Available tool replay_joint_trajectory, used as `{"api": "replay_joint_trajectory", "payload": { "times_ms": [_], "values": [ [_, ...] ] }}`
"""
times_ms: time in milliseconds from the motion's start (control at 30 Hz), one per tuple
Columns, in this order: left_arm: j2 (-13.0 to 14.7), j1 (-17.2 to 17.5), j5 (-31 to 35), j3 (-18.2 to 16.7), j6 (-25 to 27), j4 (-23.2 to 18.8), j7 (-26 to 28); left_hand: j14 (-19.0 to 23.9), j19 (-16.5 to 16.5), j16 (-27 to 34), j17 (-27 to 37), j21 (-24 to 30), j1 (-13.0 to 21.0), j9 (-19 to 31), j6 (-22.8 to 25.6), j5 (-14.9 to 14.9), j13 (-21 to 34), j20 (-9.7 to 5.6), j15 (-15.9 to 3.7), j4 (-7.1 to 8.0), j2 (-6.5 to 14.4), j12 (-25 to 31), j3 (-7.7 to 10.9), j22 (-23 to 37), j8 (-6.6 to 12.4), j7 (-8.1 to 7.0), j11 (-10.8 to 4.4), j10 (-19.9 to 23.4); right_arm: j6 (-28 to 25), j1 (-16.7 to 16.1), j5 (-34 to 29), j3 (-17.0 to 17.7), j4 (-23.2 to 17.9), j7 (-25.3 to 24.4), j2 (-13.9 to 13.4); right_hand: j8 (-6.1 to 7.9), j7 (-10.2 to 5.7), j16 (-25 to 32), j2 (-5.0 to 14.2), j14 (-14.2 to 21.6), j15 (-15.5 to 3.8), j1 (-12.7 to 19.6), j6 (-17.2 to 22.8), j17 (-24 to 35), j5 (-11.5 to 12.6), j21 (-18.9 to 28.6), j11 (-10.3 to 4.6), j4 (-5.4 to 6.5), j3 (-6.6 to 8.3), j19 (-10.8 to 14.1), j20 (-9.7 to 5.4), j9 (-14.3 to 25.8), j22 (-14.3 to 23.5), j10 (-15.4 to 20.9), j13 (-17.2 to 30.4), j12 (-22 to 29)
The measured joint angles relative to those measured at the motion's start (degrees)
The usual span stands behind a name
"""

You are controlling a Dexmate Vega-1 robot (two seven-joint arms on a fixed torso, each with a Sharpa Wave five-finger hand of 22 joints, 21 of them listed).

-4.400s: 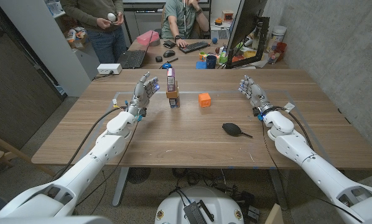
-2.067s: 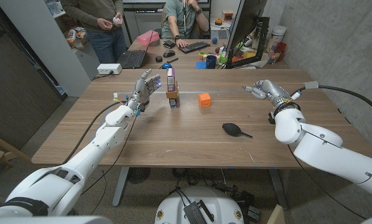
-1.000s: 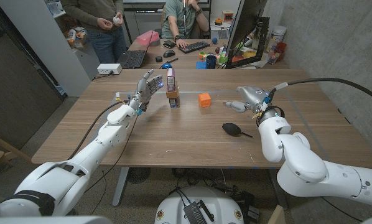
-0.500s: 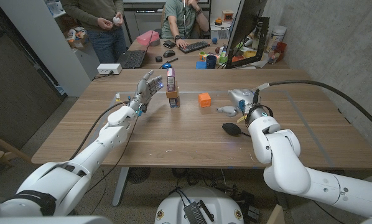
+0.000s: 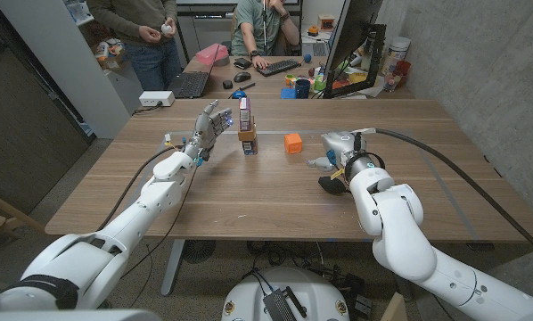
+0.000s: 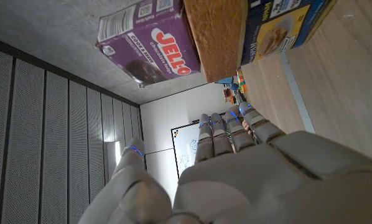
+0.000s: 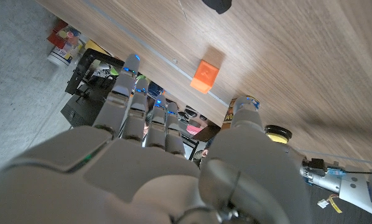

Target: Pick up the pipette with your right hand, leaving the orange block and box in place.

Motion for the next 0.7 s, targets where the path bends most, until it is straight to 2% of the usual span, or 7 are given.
{"api": "replay_joint_trajectory", "payload": {
  "times_ms": [300,533,567,700],
  "values": [
    [1.0,1.2,0.2,0.0,1.1,-2.7,1.1,0.0,0.0,0.0,0.0,-0.2,0.0,0.0,0.0,0.0,0.0,0.03,0.0,0.0,0.0,0.0,0.0,0.0,0.0,0.0,0.0,0.0,6.6,-4.3,-1.4,6.1,1.2,1.5,3.6,-0.34,-0.21,0.0,-0.01,-0.8,-0.19,0.6,-1.5,0.0,0.0,-0.4,0.24,0.24,0.24,0.0,-0.01,0.0,0.0,-1.1,0.0,-0.5],
    [1.8,2.4,0.2,-0.1,1.1,-5.0,1.1,0.0,0.0,0.0,0.0,-0.2,0.0,0.0,0.0,0.0,0.0,0.03,0.0,0.16,0.0,0.0,-0.15,0.0,0.0,-0.01,0.0,0.0,9.9,-4.3,-2.2,6.1,1.2,2.4,3.6,-0.34,-0.41,0.0,0.01,-1.1,-0.32,0.6,-2.0,0.0,0.0,-0.6,-0.19,0.24,0.24,-0.3,0.31,0.0,0.0,-1.6,0.0,-0.4],
    [1.9,2.6,0.4,-0.2,2.1,-5.3,2.7,0.0,0.0,0.0,0.0,-0.2,0.0,0.0,0.0,0.0,0.0,0.03,0.0,0.16,0.0,0.0,-0.15,0.0,0.0,0.0,0.0,0.0,10.3,-6.4,-2.5,9.4,2.1,2.6,5.9,-0.34,-0.41,0.0,0.01,-1.1,-0.31,0.6,-2.0,0.0,0.0,-0.6,-0.07,0.24,0.24,-0.3,0.31,0.0,0.0,-1.7,0.0,-0.4],
    [2.2,3.2,0.4,-0.3,2.5,-6.3,3.4,0.0,0.0,0.0,0.0,-0.2,0.0,0.0,0.0,0.0,0.0,0.03,0.0,0.16,0.0,0.0,-0.15,0.0,0.0,-0.01,0.0,0.0,11.4,-7.0,-4.1,10.4,2.9,3.2,7.3,-0.34,-0.21,0.0,0.01,-1.3,-0.09,0.6,-2.2,0.0,0.0,-0.8,0.12,0.24,0.24,-0.3,0.31,0.0,0.0,-1.9,0.0,-0.4]
  ]
}}
